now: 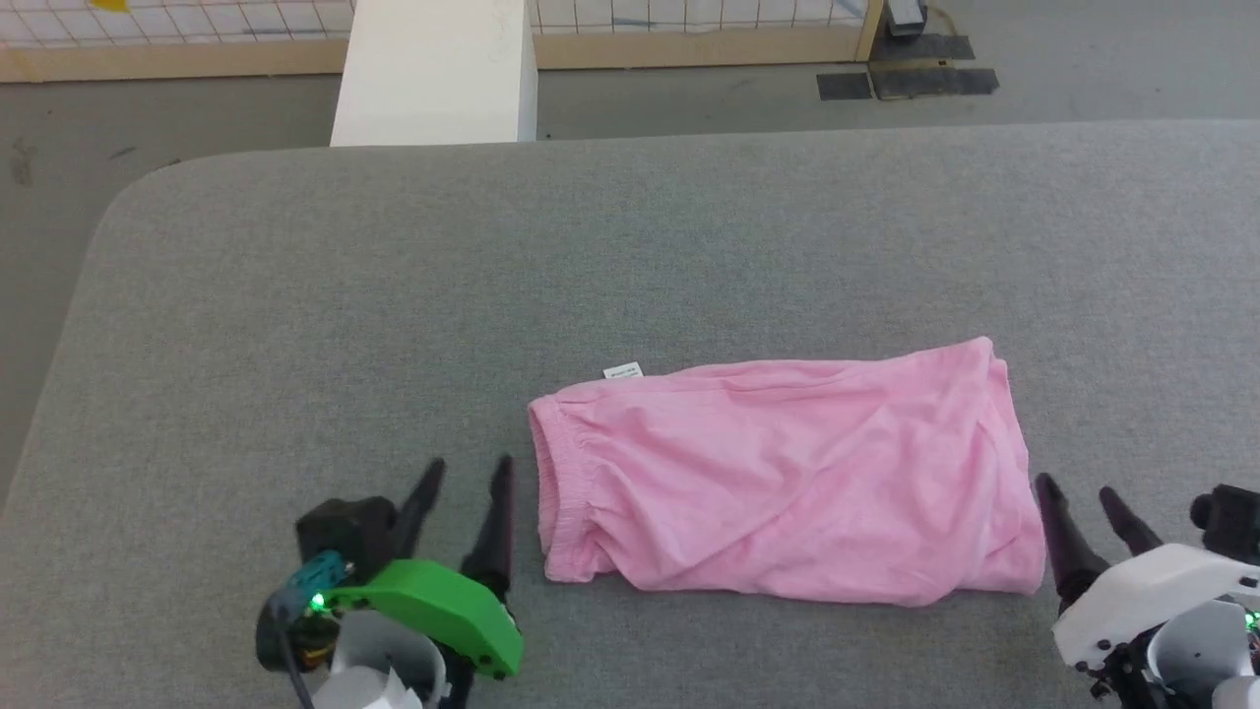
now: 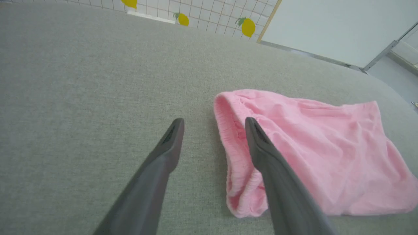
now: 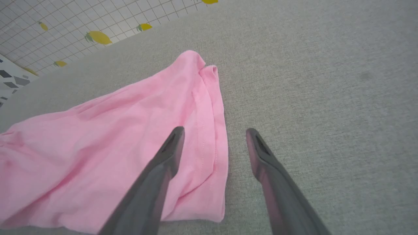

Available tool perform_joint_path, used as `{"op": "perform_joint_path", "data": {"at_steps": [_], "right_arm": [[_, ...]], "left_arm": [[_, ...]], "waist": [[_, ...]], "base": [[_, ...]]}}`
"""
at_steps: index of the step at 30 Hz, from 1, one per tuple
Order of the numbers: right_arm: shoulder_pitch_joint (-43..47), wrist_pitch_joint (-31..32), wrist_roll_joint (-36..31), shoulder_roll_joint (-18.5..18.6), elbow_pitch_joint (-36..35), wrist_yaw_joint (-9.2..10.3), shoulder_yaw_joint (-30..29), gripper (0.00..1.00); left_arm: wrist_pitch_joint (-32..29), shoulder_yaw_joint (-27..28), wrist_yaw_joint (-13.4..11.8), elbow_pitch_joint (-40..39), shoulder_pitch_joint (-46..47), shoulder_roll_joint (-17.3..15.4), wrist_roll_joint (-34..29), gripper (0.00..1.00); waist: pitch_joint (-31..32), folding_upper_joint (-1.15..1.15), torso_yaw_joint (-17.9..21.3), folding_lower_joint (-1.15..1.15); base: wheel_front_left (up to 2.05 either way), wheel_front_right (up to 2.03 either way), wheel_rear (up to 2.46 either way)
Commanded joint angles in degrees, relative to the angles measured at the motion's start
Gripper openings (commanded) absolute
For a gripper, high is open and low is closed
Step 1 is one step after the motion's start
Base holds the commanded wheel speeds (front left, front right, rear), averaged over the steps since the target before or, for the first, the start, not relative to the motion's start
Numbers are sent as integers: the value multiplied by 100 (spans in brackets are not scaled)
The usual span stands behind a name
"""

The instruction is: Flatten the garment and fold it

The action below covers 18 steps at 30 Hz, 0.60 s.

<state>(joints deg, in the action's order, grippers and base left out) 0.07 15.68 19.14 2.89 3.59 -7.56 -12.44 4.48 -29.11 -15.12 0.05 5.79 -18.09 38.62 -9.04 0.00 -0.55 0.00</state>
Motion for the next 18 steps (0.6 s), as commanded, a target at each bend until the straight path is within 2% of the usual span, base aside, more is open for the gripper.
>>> {"op": "perform_joint_path", "data": {"at_steps": [1,4,6,12,18], "right_arm": [[-18,-157,-24,-1,27,8,-32,100],[-124,-426,-129,-1,120,8,-46,100],[-209,-502,-173,-1,211,8,-50,100],[-578,-434,-183,-1,581,8,-19,100],[-1047,108,-200,-1,1344,8,-89,100]], "left_arm": [[286,78,24,78,75,-27,-190,100],[859,183,60,390,334,-14,-555,100],[1012,332,68,517,551,97,-801,100],[1049,1157,335,542,911,533,-1701,100],[1051,1718,759,681,911,894,-2310,100]], "waist": [[45,0,-44,0],[59,0,-69,0],[52,0,-96,0],[-33,0,-60,0],[-53,0,14,0]], "base": [[0,0,0],[0,0,0],[0,0,0],[0,0,0],[0,0,0]]}}
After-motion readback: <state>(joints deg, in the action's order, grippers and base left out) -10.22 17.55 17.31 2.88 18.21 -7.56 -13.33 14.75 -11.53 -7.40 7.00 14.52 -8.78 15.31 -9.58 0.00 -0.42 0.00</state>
